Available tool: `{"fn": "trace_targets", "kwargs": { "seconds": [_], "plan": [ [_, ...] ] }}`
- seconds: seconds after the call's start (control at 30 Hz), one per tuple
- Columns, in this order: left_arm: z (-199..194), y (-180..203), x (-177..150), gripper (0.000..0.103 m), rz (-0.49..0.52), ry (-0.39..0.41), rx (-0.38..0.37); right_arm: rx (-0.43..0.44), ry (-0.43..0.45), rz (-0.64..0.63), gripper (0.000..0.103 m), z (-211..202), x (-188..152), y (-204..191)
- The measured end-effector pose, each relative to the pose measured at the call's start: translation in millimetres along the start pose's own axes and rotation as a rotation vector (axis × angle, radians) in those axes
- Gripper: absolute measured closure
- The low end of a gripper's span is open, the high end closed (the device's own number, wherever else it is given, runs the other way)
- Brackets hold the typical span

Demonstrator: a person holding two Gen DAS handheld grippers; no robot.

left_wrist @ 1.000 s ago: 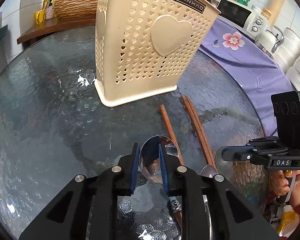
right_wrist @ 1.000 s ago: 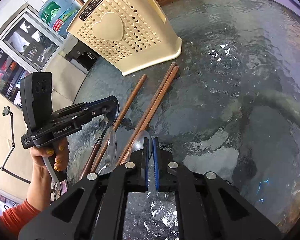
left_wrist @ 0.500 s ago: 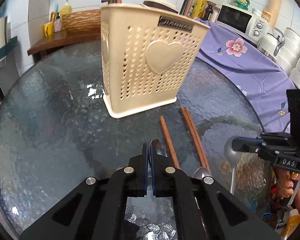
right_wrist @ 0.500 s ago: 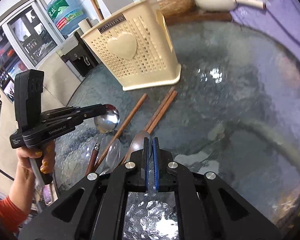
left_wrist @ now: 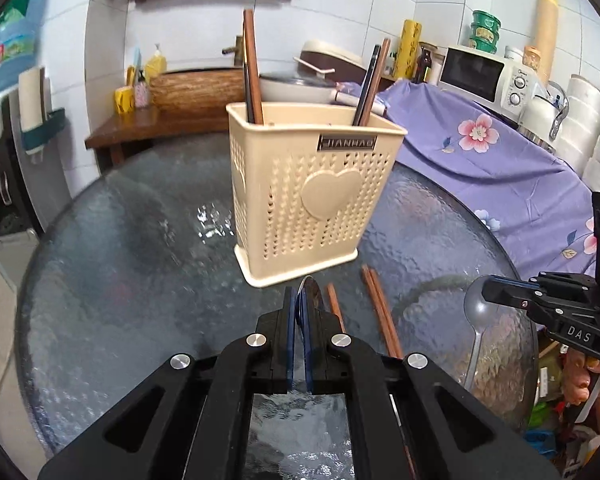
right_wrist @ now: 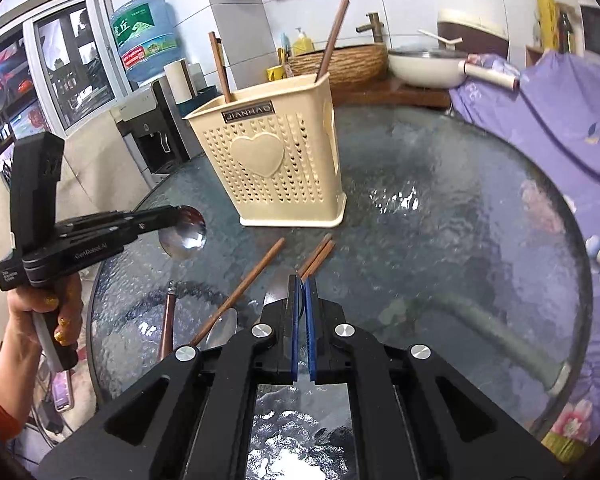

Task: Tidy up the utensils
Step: 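Lift the spoon and utensil up toward the cream holder with both tools, then lower the spoon and utensil into the holder and open both tools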

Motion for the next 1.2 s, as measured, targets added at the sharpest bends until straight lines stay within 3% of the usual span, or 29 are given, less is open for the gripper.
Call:
{"fn": "trace_targets", "kwargs": {
  "seconds": [0.27,0.7,0.93,1.2],
  "plan": [
    [-18,-6,16,0.1,0.006,0.082,0.071,-0.044,0.072,-0.057,0.099,-16,18,-8],
    [-45,-6,58,0.1,-0.013,0.181,0.105,-0.099,0.164,-0.168,0.099,-41,69,-26],
    [-67,-6,108,0.1,0.005,0.261,0.146,-0.141,0.226,-0.217,0.099,-50,132,-32],
    [-89,-17,188,0.1,0.026,0.379,0.272,-0.293,0.353,-0.286,0.099,-57,227,-32]
  ]
}}
Point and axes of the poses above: each gripper's, at about its wrist camera, not at the fingertips, and z roughly the way its jaws point, y to its right, x to its top, the point moved 9 cm from there along z, roughly the way its jaws point
